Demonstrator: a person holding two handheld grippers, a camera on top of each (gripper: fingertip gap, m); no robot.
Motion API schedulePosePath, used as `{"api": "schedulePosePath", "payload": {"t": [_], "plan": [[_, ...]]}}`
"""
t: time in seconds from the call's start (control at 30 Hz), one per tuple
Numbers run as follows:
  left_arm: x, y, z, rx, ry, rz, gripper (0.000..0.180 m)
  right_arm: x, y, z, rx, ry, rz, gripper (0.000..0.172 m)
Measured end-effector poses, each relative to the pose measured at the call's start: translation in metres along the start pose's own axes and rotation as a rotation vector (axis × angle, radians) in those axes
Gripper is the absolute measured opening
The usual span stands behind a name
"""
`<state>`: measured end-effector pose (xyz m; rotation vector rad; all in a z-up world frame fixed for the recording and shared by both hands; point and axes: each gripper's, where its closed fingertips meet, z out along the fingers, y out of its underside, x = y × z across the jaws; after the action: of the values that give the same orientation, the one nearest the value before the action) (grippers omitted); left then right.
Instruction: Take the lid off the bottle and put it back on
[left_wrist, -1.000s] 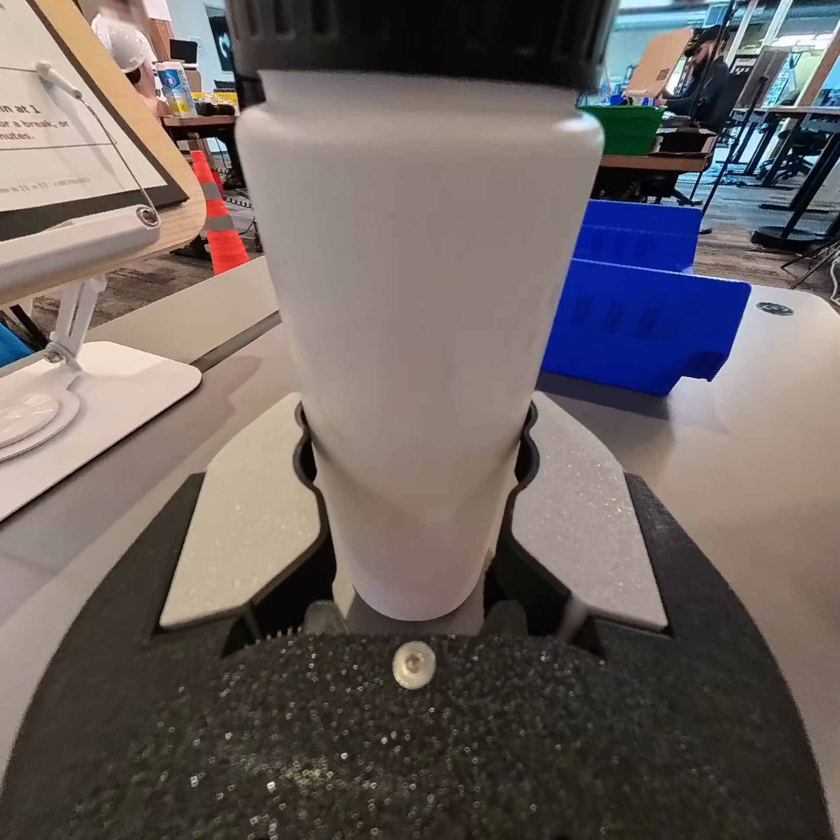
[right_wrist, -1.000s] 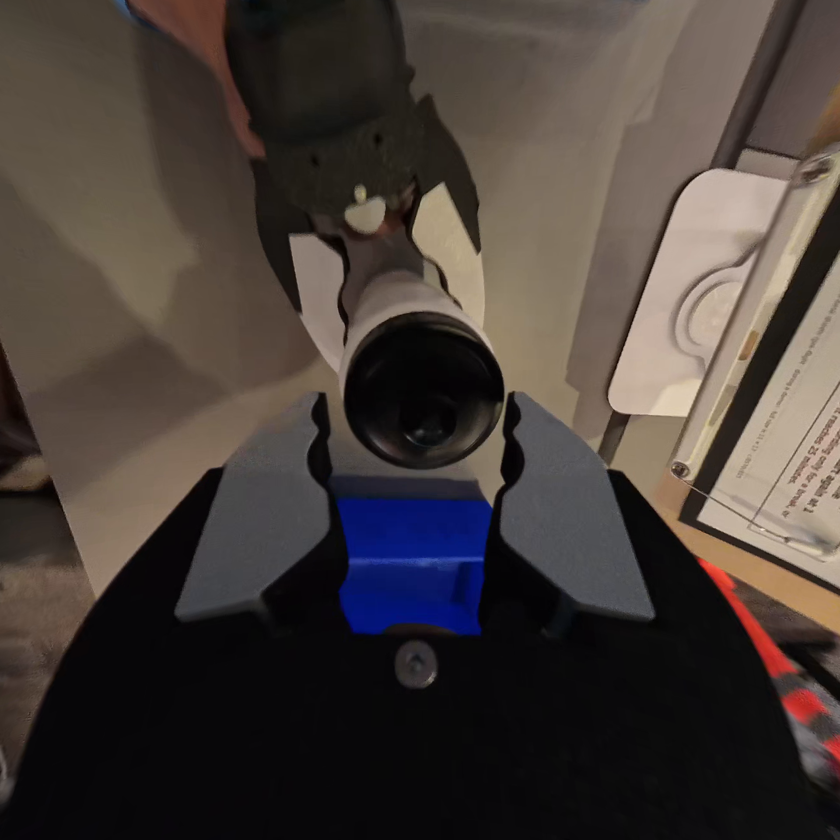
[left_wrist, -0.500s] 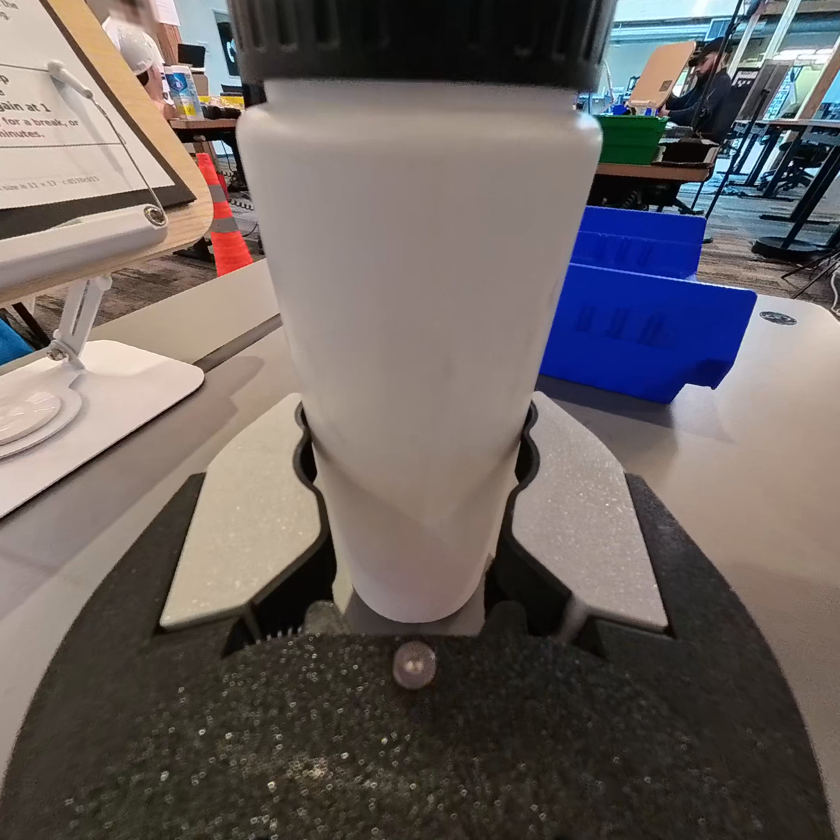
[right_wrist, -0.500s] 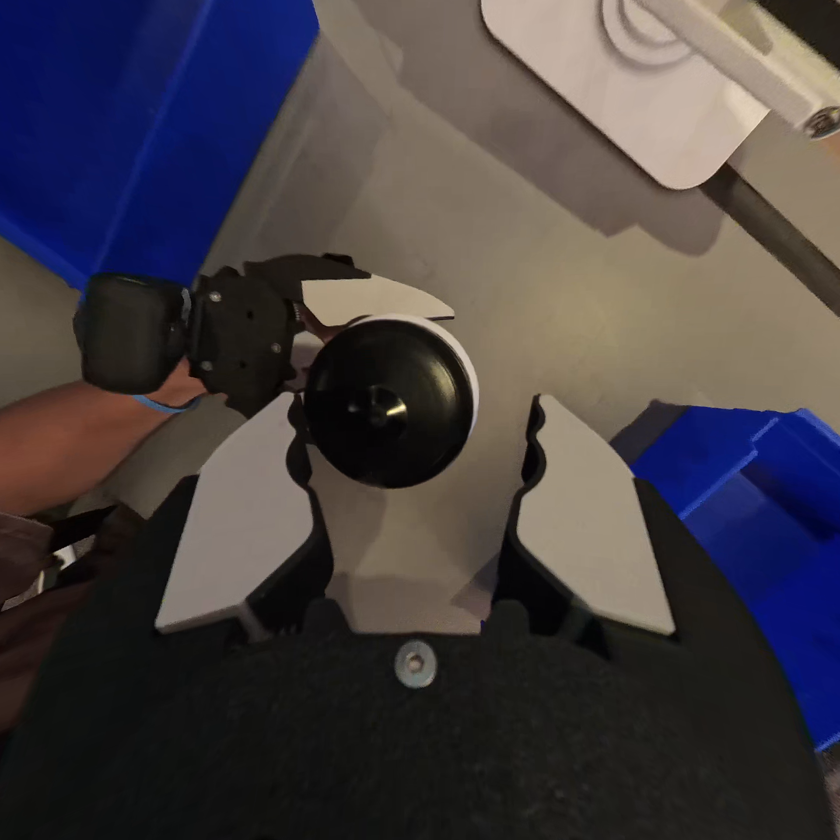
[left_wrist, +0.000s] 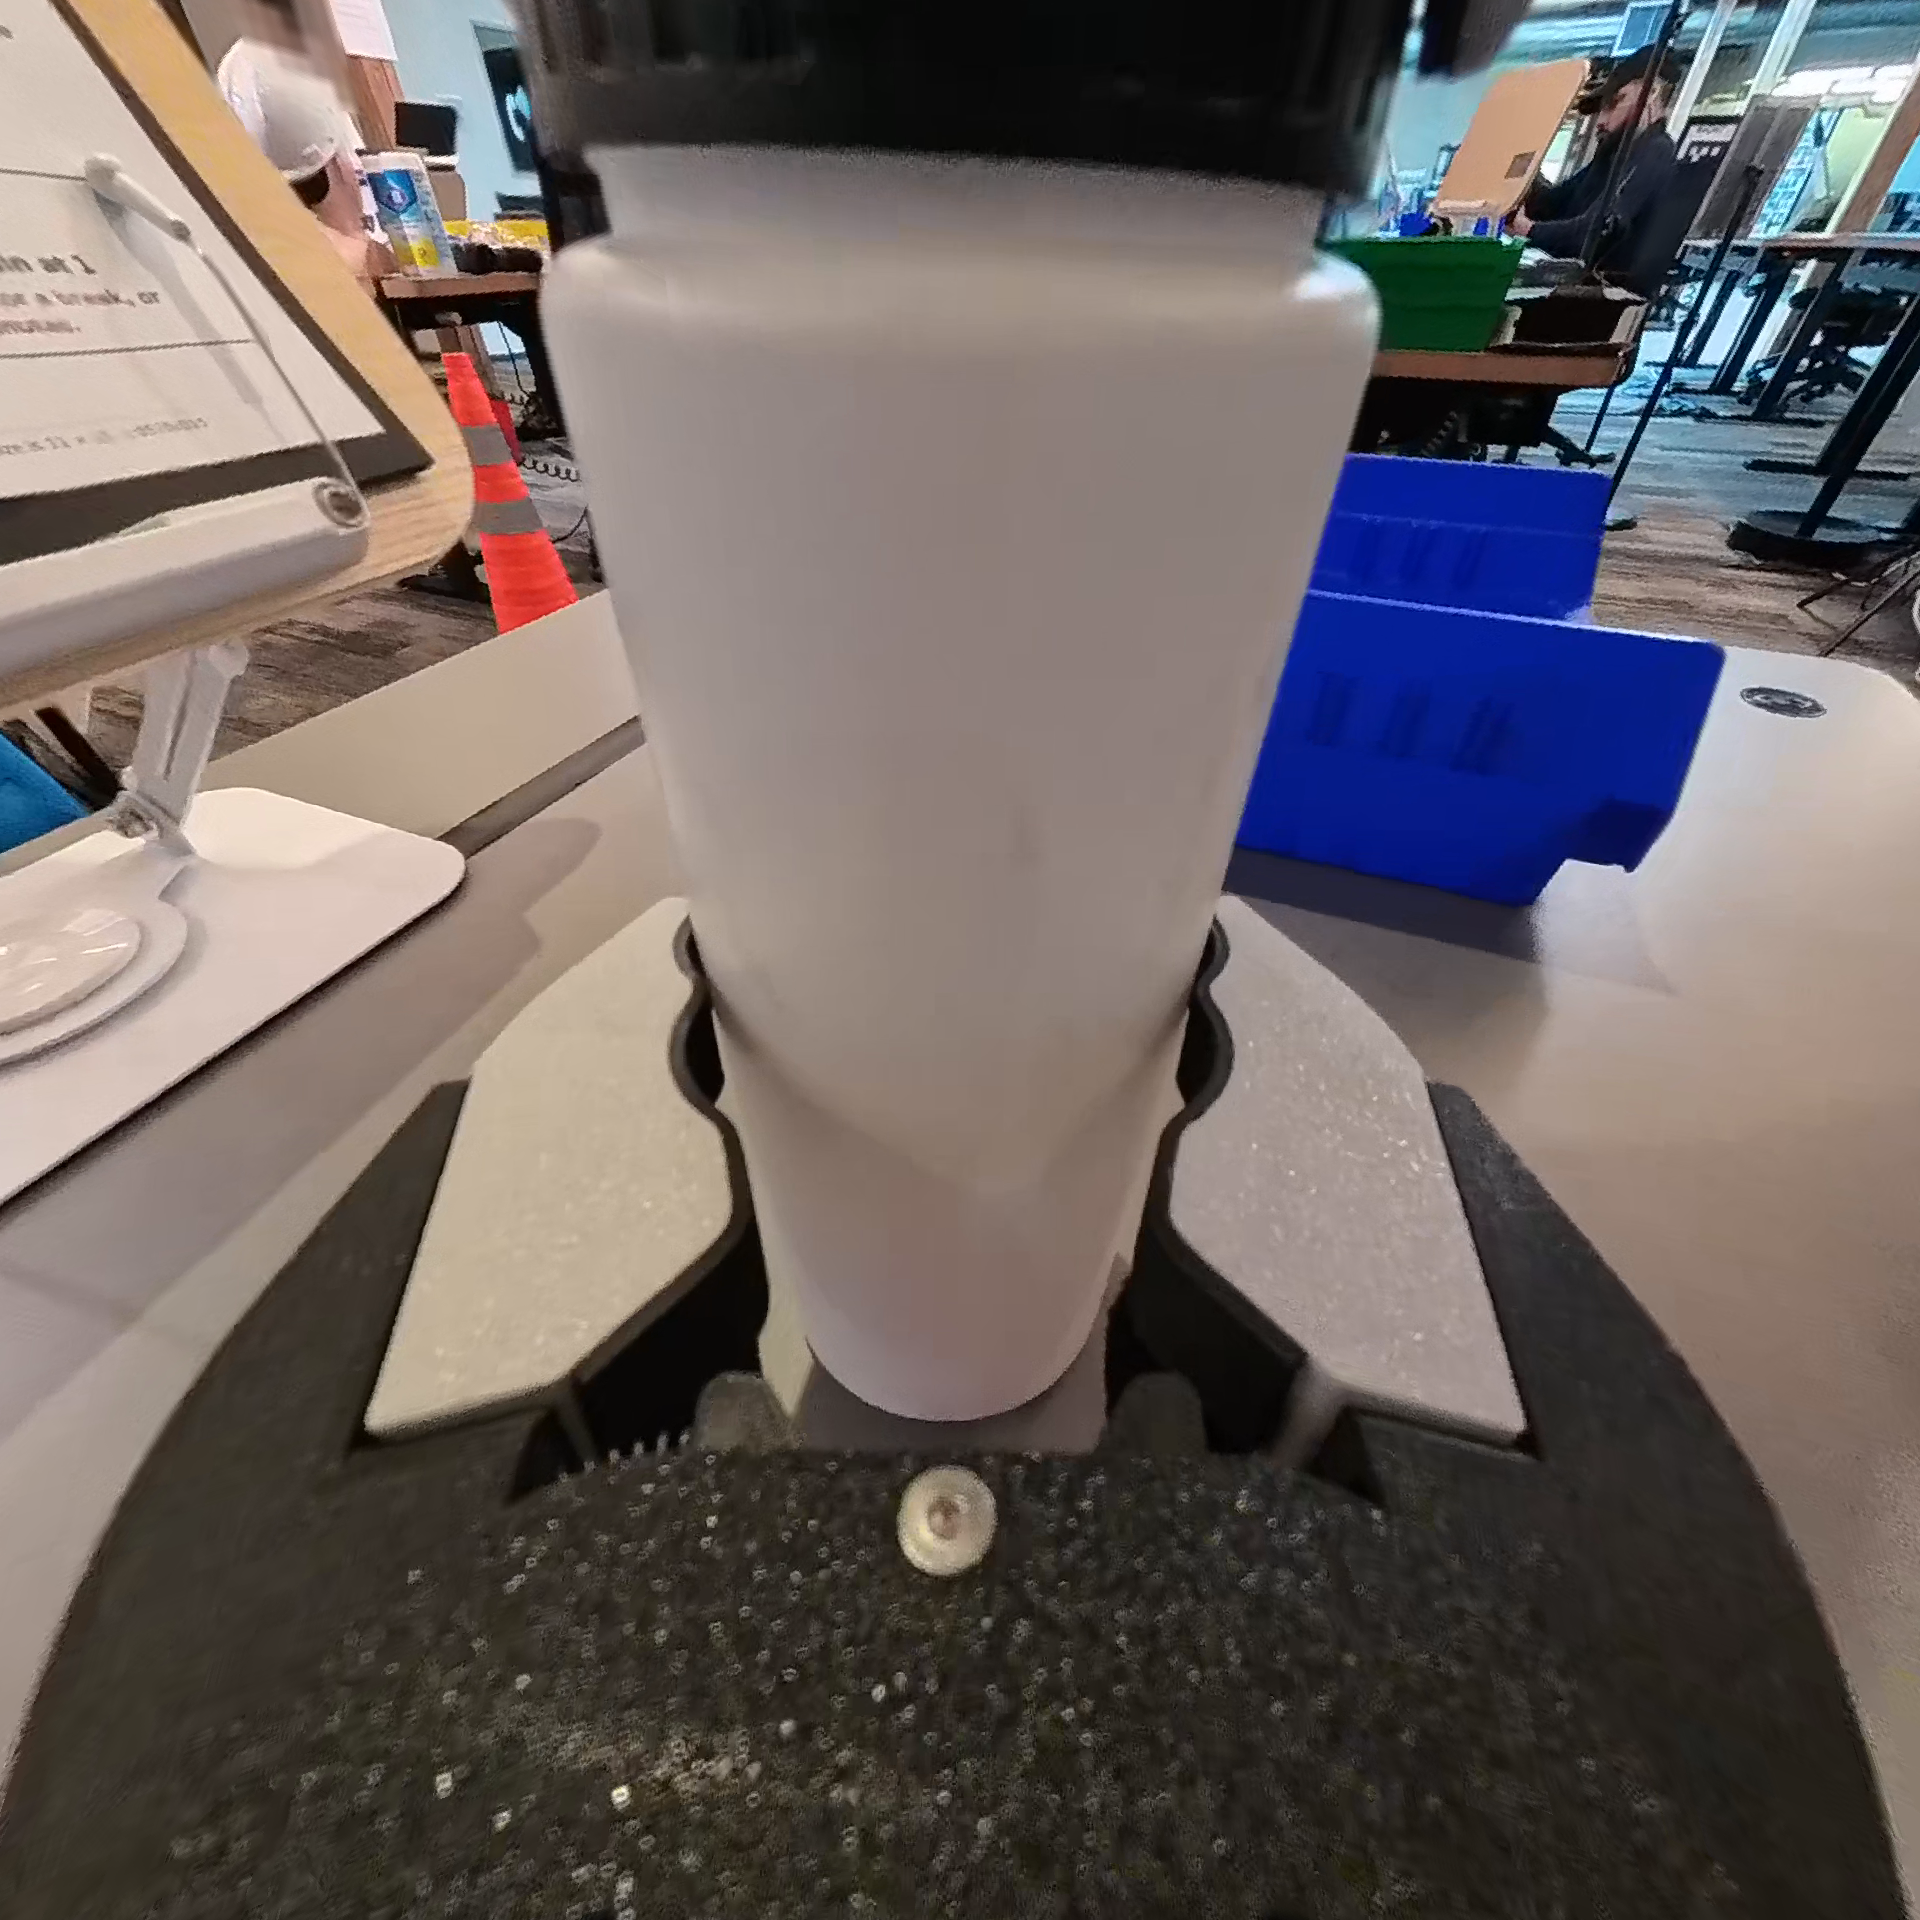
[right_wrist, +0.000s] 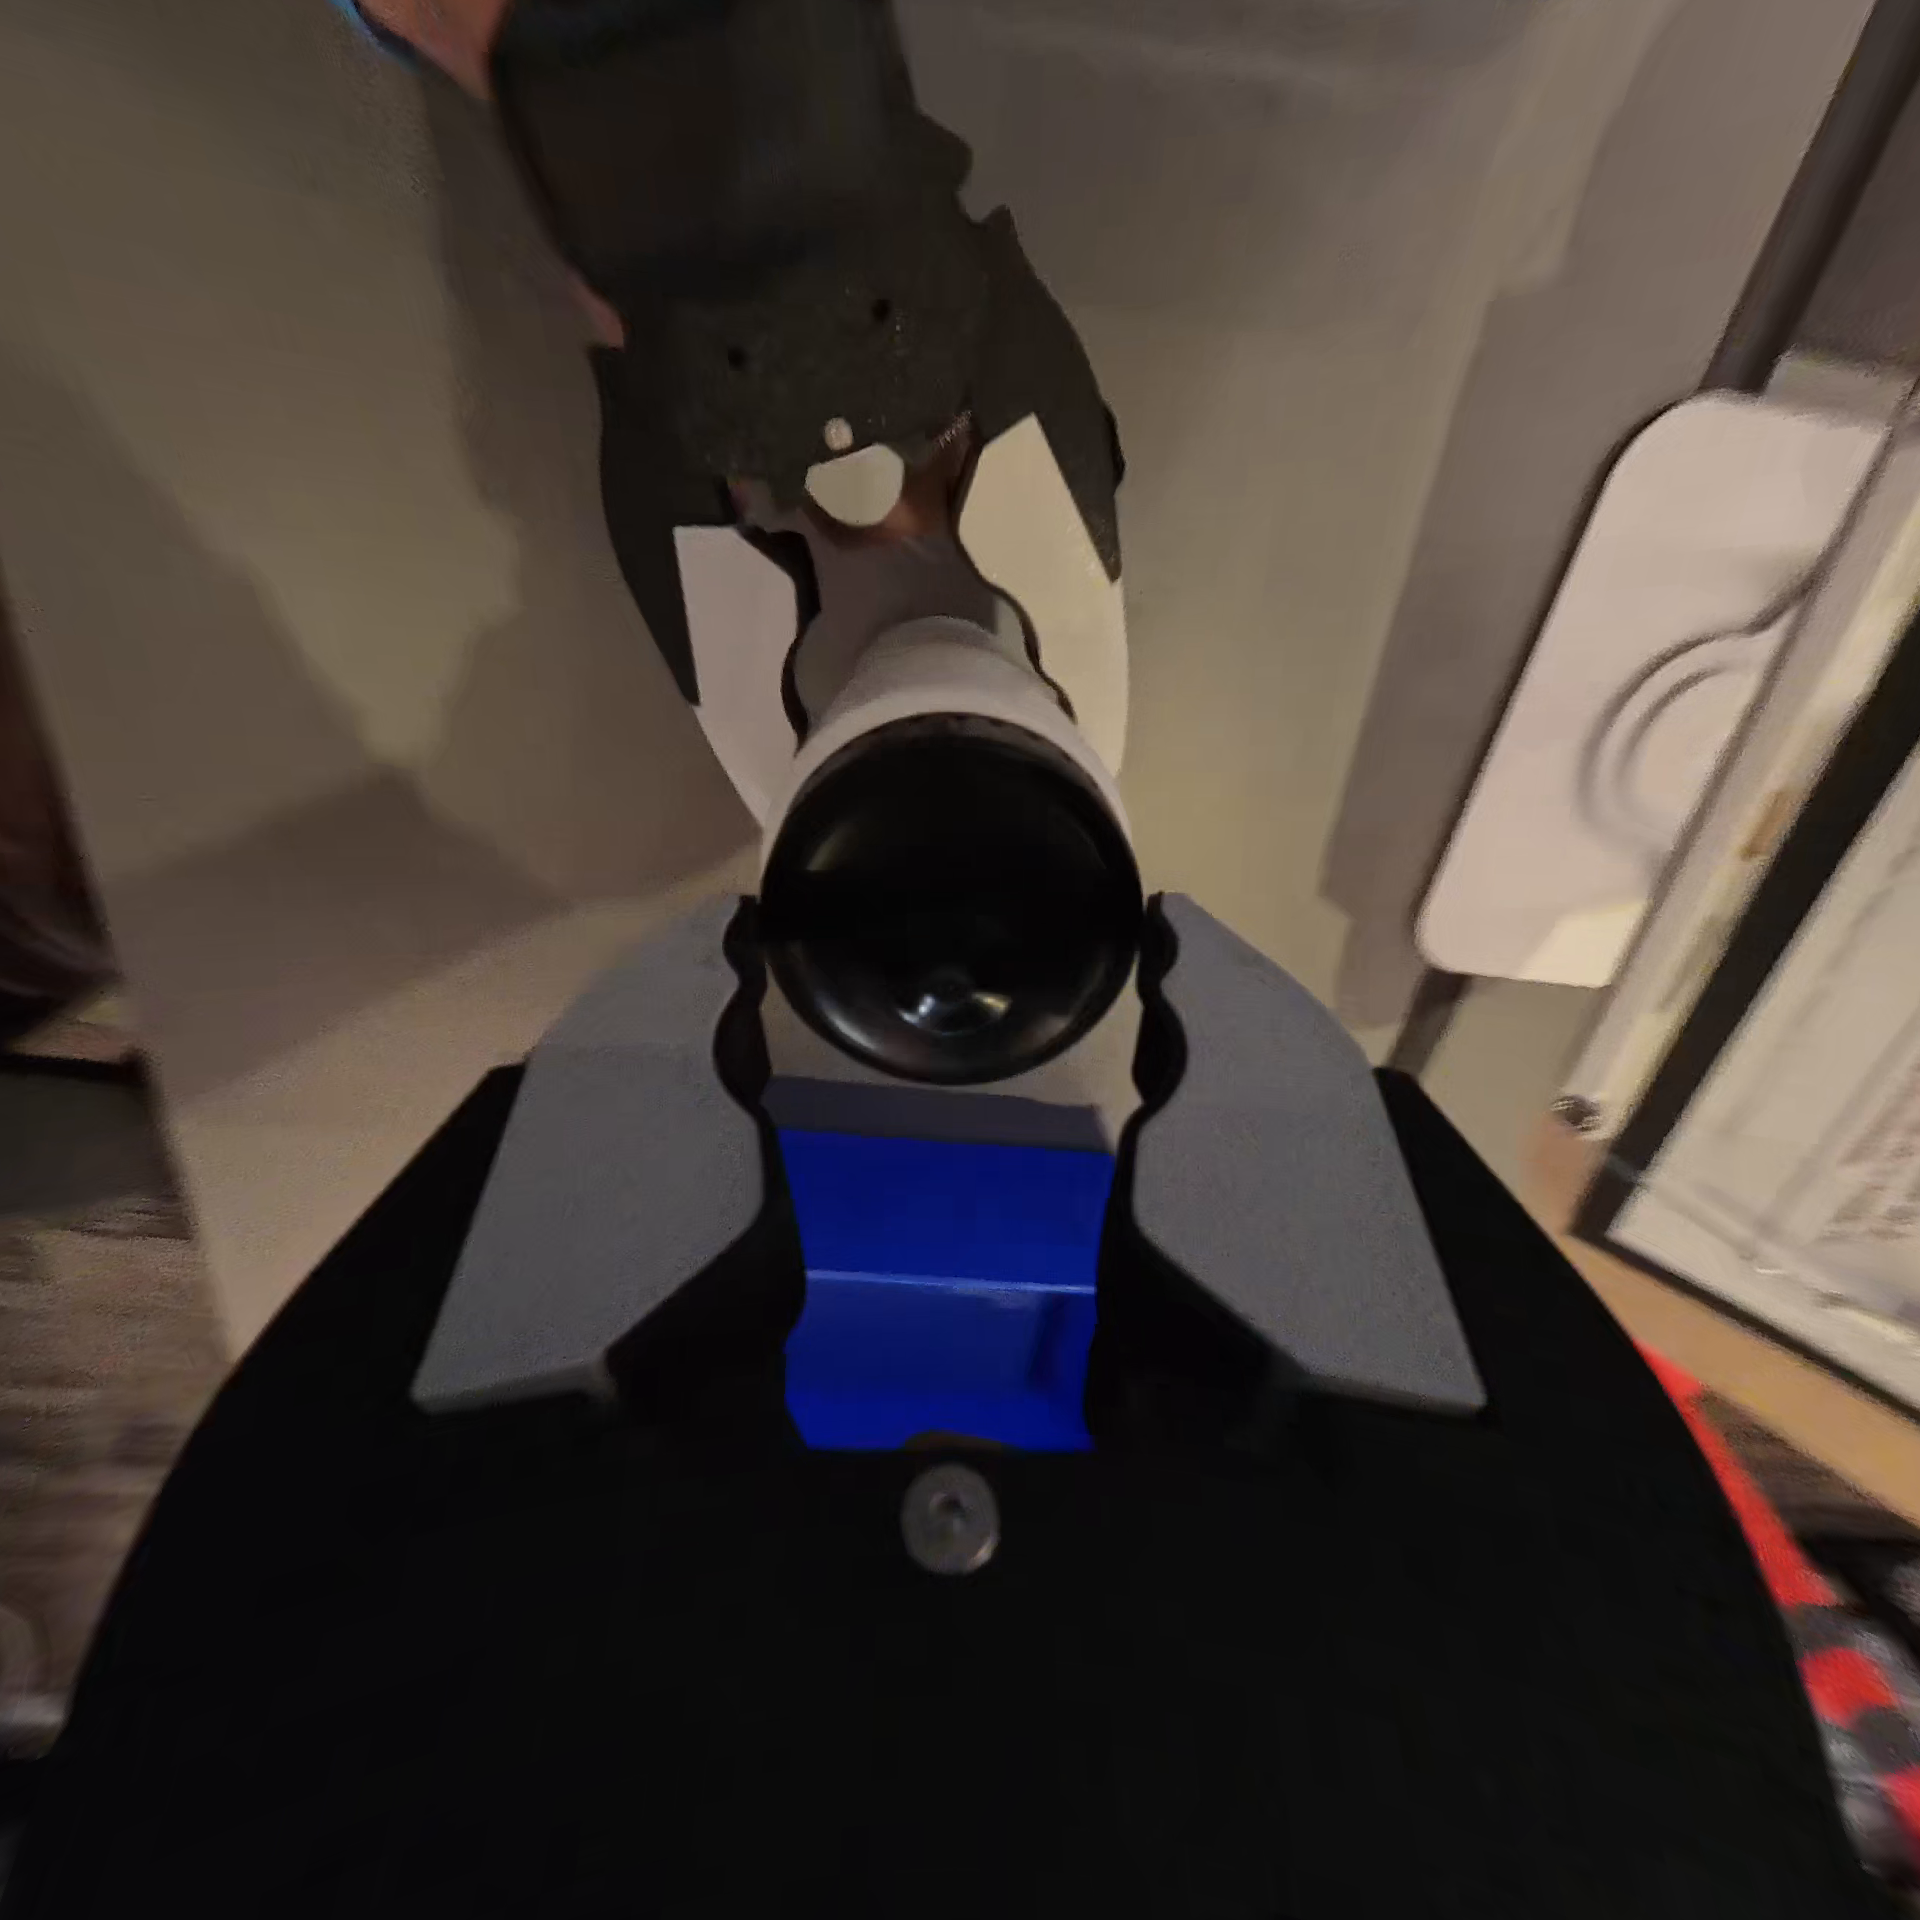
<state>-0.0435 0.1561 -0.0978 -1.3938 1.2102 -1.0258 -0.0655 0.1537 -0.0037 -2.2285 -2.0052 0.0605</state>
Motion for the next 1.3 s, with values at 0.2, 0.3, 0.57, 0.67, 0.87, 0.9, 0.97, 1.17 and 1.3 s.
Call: {"api": "schedulePosePath", "payload": {"t": [0.2,0.3,0.57,0.67,0.87,0.9,0.97,1.17,1.3], "plan": [[0.000,0.000,-0.001,0.002,0.006,-0.009,0.087,-0.006,-0.019,-0.021,0.114,0.123,0.081,0.067],[0.000,0.000,-0.001,0.002,0.004,-0.009,0.087,0.001,-0.015,-0.036,0.191,0.311,0.376,0.084],[-0.002,-0.001,0.000,0.019,0.007,-0.030,0.087,-0.019,-0.005,-0.006,0.189,0.173,1.064,0.084],[-0.002,-0.001,0.000,0.017,0.007,-0.024,0.087,-0.007,-0.003,-0.001,0.140,0.269,1.148,0.081],[-0.001,0.000,-0.001,0.004,-0.001,-0.018,0.087,0.006,-0.002,0.003,0.074,0.311,1.213,0.069],[-0.001,0.000,-0.002,0.003,0.001,-0.012,0.087,0.005,-0.002,0.003,0.068,0.298,1.210,0.069],[0.001,0.000,-0.002,0.000,0.005,0.002,0.087,0.001,-0.002,0.003,0.032,0.271,1.131,0.069],[0.004,0.000,-0.001,0.002,0.013,0.008,0.086,-0.004,0.000,0.002,-0.054,0.126,0.591,0.070],[0.005,0.000,-0.002,0.008,0.036,0.002,0.087,-0.004,0.000,0.002,-0.099,0.084,0.136,0.069]]}}
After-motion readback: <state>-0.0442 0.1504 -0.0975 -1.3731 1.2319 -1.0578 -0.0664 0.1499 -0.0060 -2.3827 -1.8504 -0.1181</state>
